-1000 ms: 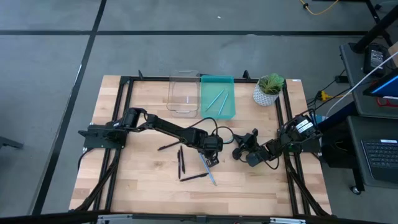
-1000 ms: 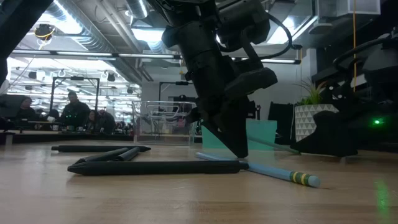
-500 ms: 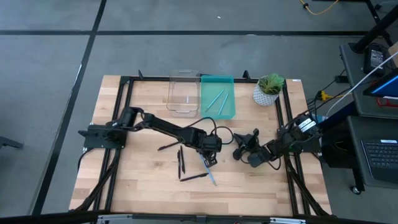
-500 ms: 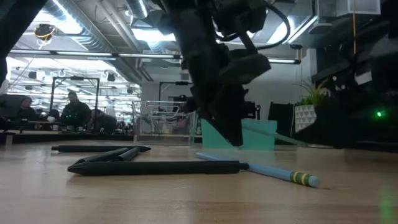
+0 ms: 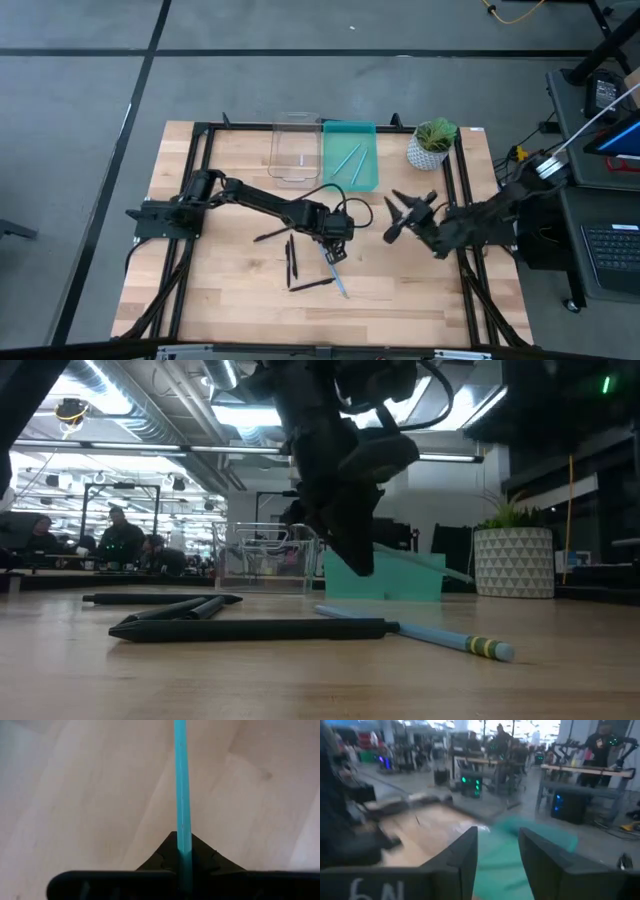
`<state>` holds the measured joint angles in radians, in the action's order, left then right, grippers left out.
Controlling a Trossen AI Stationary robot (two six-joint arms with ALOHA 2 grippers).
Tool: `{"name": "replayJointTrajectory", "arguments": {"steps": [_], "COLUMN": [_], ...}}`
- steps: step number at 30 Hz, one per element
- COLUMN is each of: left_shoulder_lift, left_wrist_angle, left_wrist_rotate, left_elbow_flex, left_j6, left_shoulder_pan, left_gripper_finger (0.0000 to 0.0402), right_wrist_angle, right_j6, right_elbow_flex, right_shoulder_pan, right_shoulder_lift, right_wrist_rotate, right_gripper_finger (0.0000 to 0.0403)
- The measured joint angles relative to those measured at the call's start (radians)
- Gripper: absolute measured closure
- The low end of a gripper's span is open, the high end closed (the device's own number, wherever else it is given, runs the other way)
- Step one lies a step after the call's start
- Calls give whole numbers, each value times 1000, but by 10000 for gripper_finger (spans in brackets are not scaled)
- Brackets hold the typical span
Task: Sort pens & pencils
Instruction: Put the light blue pencil into the light blue bin
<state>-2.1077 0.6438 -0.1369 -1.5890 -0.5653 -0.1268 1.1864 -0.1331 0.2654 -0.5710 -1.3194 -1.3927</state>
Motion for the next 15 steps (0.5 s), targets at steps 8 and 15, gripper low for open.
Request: {"name": "replayJointTrajectory", "arguments": {"steps": [8, 15], "left_shoulder_lift": [1, 3], "left_wrist_angle": [228, 462], "left_wrist_rotate": [-72, -167], "left_elbow_flex": [-205, -444], "left_j6": [46, 27], "left_shoulder_pan": [54, 185], "left_gripper_finger": [397, 397], "right_wrist_angle": [24, 15], "right_j6": [-167, -213], "right_elbow_flex": [50, 51], "right_shoulder_pan": [-74, -94], "right_shoulder_lift": [266, 340], "right_wrist_rotate": [4, 4], "right_gripper_finger": [254, 254]}}
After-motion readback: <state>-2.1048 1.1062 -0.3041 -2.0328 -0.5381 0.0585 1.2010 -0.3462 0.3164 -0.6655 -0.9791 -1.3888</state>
